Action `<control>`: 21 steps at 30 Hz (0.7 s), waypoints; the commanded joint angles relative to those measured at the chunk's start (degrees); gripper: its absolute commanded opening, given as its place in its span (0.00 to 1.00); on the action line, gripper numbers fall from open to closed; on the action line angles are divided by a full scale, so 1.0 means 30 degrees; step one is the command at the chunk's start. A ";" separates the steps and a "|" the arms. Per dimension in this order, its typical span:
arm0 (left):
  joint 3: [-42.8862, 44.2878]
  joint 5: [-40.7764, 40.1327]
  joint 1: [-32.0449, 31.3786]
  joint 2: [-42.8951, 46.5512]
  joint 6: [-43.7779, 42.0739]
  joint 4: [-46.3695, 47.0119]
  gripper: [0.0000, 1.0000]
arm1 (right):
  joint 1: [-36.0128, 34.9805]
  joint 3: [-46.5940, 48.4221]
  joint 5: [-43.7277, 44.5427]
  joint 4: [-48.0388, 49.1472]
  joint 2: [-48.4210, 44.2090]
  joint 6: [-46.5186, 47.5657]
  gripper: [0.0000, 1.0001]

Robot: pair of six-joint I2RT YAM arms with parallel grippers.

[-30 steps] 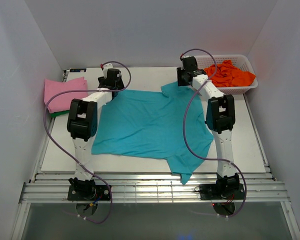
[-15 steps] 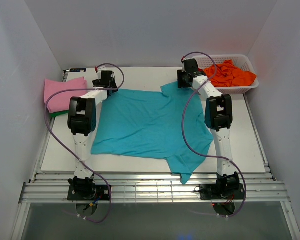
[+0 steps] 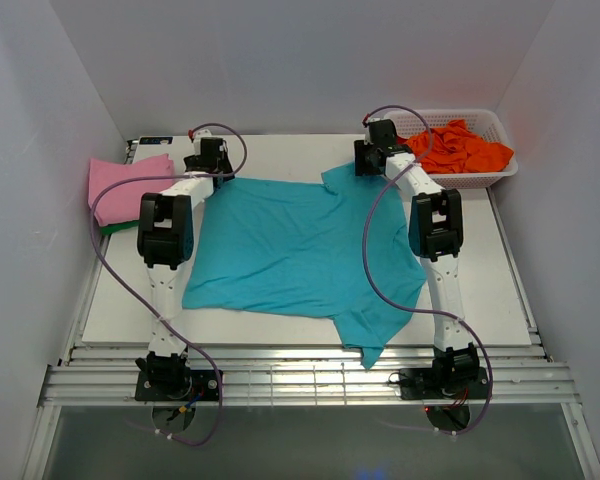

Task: Fold and stack the t-shirts
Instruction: Flatten the tshirt out, then fold the tshirt

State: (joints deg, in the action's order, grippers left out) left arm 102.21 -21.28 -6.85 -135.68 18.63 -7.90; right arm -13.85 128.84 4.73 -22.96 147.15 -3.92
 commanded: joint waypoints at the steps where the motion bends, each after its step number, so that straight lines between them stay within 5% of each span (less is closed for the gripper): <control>1: 0.0674 0.0647 0.0057 -0.0301 0.0058 -0.0354 0.81 | 0.0338 0.0678 -0.0083 0.0242 0.0198 0.0048 0.57; 5: 0.1025 0.0590 0.0058 -0.0652 0.0117 -0.0558 0.77 | 0.0367 0.0502 -0.0112 0.0212 0.0168 -0.0069 0.52; 8: 0.1494 0.0413 0.0058 -0.0945 0.0088 -0.0852 0.73 | 0.0338 0.0473 -0.0434 0.0212 0.0255 -0.0157 0.36; 9: 0.1640 0.0442 0.0086 -0.1149 0.0117 -0.1056 0.65 | 0.0367 0.0444 -0.0493 0.0212 0.0285 -0.0273 0.23; 11: 0.2021 0.0559 0.0087 -0.1326 0.0146 -0.1262 0.49 | 0.0367 0.0443 -0.0756 0.0183 0.0373 -0.0332 0.13; 12: 0.2109 0.0559 0.0087 -0.1414 0.0175 -0.1408 0.28 | 0.0367 0.0414 -0.0844 0.0183 0.0373 -0.0362 0.08; 16: 0.2666 0.0472 0.0087 -0.1912 0.0176 -0.1819 0.10 | 0.0338 -0.0169 -0.0962 0.0416 0.0140 -0.0391 0.08; 21: 0.2842 0.0355 0.0058 -0.1972 0.0088 -0.1849 0.08 | 0.0338 -0.0464 -0.0874 0.0505 -0.0154 -0.0245 0.08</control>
State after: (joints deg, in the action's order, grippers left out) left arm 109.97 -21.61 -6.55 -140.38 18.68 -10.50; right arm -13.08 128.49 2.76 -21.98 147.30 -4.58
